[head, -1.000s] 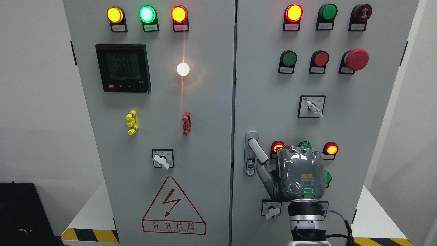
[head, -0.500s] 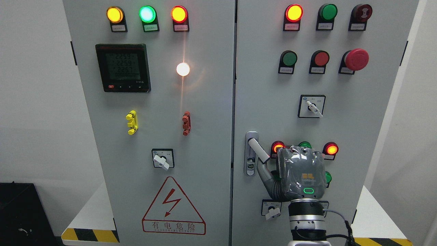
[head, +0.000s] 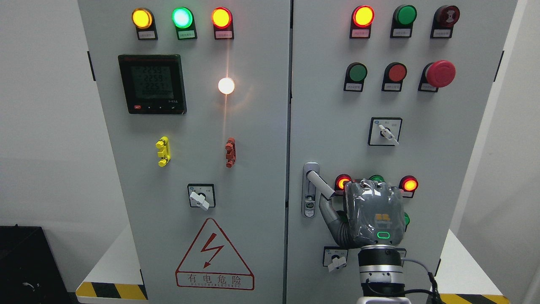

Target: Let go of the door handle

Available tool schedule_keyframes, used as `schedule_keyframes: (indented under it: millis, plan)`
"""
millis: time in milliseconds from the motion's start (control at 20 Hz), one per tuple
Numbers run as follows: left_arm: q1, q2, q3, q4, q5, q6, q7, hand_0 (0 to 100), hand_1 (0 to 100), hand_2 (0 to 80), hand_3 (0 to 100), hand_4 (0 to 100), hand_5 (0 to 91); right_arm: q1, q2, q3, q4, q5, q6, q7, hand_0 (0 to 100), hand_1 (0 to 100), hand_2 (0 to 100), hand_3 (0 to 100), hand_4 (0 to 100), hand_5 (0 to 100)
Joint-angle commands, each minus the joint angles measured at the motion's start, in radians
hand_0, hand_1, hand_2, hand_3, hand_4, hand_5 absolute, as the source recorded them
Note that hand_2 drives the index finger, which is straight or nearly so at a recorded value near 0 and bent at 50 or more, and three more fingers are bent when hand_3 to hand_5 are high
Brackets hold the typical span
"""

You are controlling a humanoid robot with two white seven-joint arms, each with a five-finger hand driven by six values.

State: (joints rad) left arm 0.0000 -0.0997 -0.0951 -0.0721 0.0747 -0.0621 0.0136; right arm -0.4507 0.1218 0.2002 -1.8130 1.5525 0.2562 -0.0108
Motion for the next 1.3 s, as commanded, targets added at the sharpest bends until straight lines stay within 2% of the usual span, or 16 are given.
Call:
schedule_keyframes:
  millis: [0, 1250]
  plan:
    - [0.017, 0.000, 0.000, 0.000, 0.000, -0.001, 0.000, 12, 56, 0.0, 0, 0, 0.0, -0.002, -0.001, -0.010, 0.000, 0.000, -0.002, 0.002, 54, 30, 93, 100, 100, 94]
    - [0.017, 0.000, 0.000, 0.000, -0.001, -0.001, 0.000, 12, 56, 0.0, 0, 0, 0.0, -0.008, -0.001, -0.013, 0.000, -0.003, -0.002, 0.000, 56, 27, 92, 100, 100, 94]
